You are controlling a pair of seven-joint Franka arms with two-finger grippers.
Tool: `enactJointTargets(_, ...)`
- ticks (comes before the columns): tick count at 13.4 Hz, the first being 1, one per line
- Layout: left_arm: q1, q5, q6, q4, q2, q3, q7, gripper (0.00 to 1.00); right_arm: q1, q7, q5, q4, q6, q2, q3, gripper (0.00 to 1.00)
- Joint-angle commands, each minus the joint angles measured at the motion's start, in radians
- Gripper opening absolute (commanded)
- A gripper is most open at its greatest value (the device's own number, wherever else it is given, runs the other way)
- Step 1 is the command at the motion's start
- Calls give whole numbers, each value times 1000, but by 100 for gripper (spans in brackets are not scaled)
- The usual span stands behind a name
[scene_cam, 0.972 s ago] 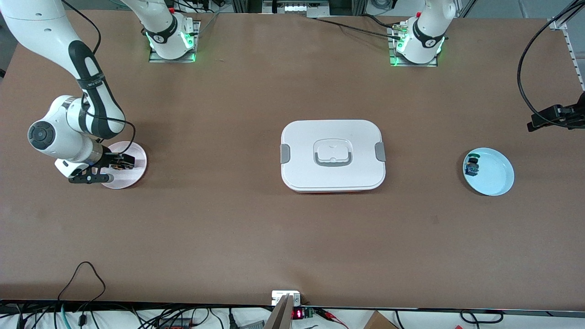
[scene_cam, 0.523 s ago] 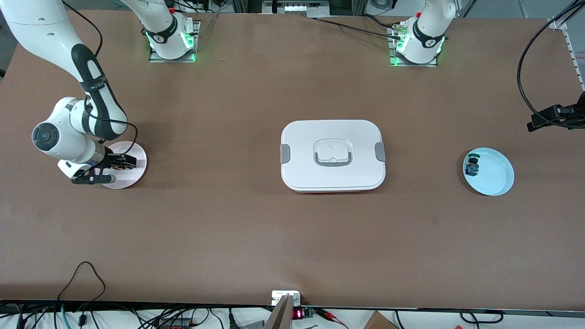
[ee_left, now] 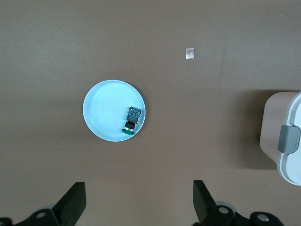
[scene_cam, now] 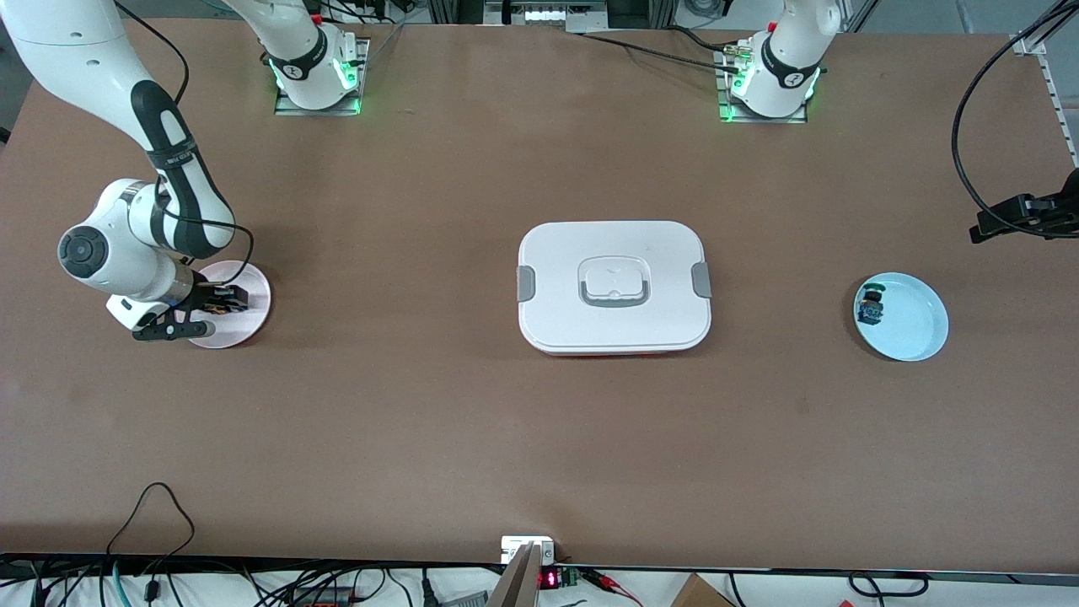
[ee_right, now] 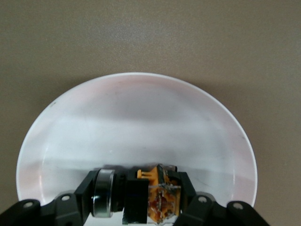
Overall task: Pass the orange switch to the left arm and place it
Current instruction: 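Close the right gripper on the orange switch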
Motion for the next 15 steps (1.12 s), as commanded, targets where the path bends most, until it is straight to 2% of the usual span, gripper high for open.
enactJointTargets(1,-11,30,-20,25,11,0,-17,100,-22,-30,11,-9,-36,-21,14,15)
enactJointTargets(3,-15,30,-20,27,11,0,-17,100,-22,-28,10,-4,-89,-47,31,5)
enactJointTargets(6,-26,30,-20,27,12,0,-19,100,-27,-27,11,26,-189,-95,65,4)
enactJointTargets(8,-23,30,-20,25,12,2,-18,100,-27,-30,11,93,-299,-109,83,3)
enactJointTargets(11,-20,30,-20,24,12,2,-17,100,-27,-85,14,161,-387,-150,99,0)
enactJointTargets(15,-26,30,-20,25,12,0,-19,100,-27,-96,17,299,-586,-194,191,0)
